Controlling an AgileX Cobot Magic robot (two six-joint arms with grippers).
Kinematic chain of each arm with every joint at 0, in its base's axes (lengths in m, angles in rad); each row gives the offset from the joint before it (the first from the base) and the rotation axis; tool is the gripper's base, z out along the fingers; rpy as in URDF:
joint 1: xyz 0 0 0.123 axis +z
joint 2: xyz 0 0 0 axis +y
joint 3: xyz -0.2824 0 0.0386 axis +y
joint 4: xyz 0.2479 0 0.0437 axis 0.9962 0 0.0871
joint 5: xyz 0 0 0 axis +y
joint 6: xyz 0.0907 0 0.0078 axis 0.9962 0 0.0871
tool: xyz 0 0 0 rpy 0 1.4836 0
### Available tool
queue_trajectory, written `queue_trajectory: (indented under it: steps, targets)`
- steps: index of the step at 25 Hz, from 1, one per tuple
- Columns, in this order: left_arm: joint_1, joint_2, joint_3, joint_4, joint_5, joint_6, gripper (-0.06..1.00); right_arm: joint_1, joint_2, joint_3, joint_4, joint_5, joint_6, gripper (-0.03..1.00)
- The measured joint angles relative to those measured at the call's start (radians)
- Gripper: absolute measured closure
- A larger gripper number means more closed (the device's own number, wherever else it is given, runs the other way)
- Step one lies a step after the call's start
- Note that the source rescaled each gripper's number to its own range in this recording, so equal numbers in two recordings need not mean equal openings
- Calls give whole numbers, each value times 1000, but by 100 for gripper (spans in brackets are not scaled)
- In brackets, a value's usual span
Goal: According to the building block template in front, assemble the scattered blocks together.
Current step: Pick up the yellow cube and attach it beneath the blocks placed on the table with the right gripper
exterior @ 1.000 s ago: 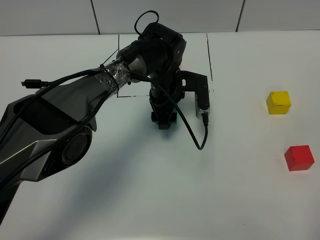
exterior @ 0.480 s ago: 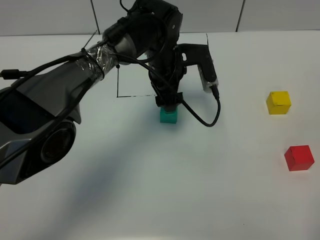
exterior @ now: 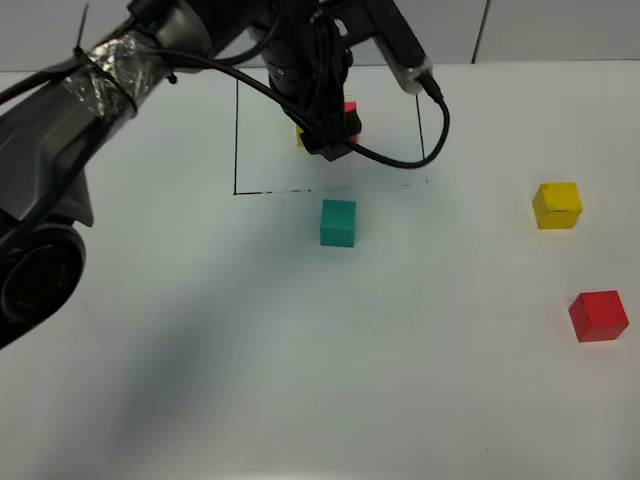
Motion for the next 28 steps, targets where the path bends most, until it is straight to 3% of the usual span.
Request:
queue_trajectory:
  steps: [7,13,16,22,28]
  targets:
    - [137,-46,23,22,0,-217,-5,0,0,0,0,0,8,25]
    - [272,-157,142,24,-1,-300,-5,0,0,0,0,0,11,25]
    - [339,-240,259,26,-15,-323,-5,0,0,0,0,0,11,25]
    - [437,-459,577,26,-204,-365,-5,0,0,0,0,0,11,25]
    - [455,-757,929,27,-389,-432,-5,0,0,0,0,0,15,25]
